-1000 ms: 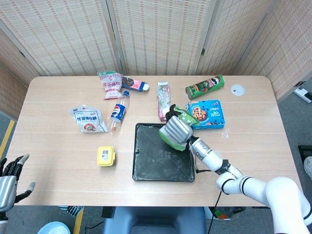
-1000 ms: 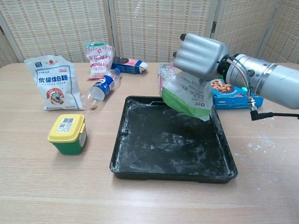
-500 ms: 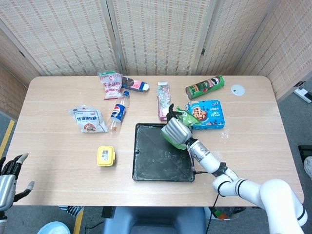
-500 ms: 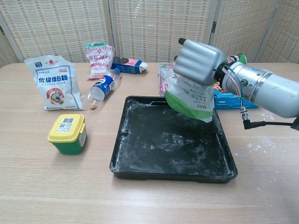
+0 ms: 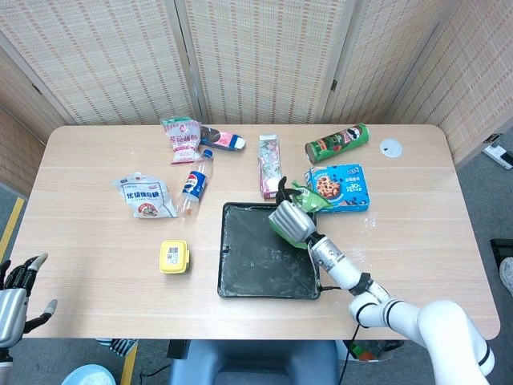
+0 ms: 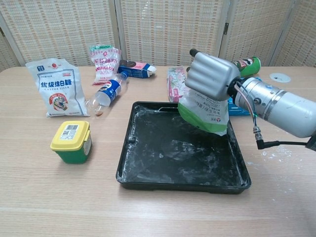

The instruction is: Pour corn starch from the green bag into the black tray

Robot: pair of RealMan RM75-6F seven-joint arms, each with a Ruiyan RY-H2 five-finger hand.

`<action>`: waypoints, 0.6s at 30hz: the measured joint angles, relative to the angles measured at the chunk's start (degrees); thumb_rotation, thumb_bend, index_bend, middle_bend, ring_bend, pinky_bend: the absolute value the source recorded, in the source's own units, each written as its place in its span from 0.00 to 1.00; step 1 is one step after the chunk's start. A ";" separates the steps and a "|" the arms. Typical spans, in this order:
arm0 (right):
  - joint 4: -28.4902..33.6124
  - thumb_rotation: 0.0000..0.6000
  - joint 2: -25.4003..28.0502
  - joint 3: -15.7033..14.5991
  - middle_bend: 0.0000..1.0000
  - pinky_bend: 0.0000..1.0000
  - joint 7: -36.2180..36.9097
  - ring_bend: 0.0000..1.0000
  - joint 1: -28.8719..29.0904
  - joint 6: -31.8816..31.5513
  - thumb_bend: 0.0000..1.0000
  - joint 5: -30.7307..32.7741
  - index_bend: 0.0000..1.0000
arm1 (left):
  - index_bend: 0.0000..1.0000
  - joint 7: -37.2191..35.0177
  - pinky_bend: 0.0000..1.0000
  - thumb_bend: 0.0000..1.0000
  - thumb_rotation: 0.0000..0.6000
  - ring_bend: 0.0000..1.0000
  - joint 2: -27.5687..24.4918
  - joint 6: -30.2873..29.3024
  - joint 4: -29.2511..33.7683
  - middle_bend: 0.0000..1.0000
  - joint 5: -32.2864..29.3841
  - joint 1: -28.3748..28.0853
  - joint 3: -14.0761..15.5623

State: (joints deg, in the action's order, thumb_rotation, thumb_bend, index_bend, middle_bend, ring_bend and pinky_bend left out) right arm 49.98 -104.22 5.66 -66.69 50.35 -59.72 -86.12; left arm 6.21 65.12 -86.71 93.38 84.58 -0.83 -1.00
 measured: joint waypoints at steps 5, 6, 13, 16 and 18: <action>-0.76 1.00 -0.55 -0.29 0.44 0.19 -0.42 0.52 -0.32 0.52 0.16 0.29 0.68 | 0.13 -0.12 0.00 0.35 1.00 0.20 0.15 -0.12 -0.15 0.17 0.05 0.04 -0.02; -0.77 1.00 -0.62 -0.19 0.44 0.19 -0.13 0.52 -0.36 0.50 0.16 0.41 0.68 | 0.13 -0.14 0.00 0.35 1.00 0.20 0.16 -0.10 -0.18 0.17 0.08 0.04 0.01; -0.36 1.00 -1.32 2.60 0.47 0.26 3.10 0.56 -0.54 -0.12 0.16 2.81 0.68 | 0.13 -0.33 0.00 0.35 1.00 0.20 0.26 -0.37 -0.44 0.17 0.17 0.13 -0.02; -1.11 1.00 -1.58 2.55 0.50 0.39 2.99 0.59 -0.36 -1.69 0.16 1.86 0.68 | 0.13 -0.44 0.00 0.35 1.00 0.20 0.33 -0.32 -0.52 0.17 0.14 0.14 -0.01; -1.02 1.00 -1.95 2.93 0.51 0.45 3.23 0.61 -0.58 -2.01 0.16 1.58 0.68 | 0.13 -0.44 0.00 0.35 1.00 0.20 0.37 -0.25 -0.60 0.17 0.15 0.12 0.02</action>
State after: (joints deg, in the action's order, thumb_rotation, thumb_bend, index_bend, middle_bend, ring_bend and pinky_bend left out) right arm 48.96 -106.17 8.59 -63.47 49.77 -61.73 -84.54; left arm 5.77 65.50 -86.96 92.78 84.73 -0.70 -0.98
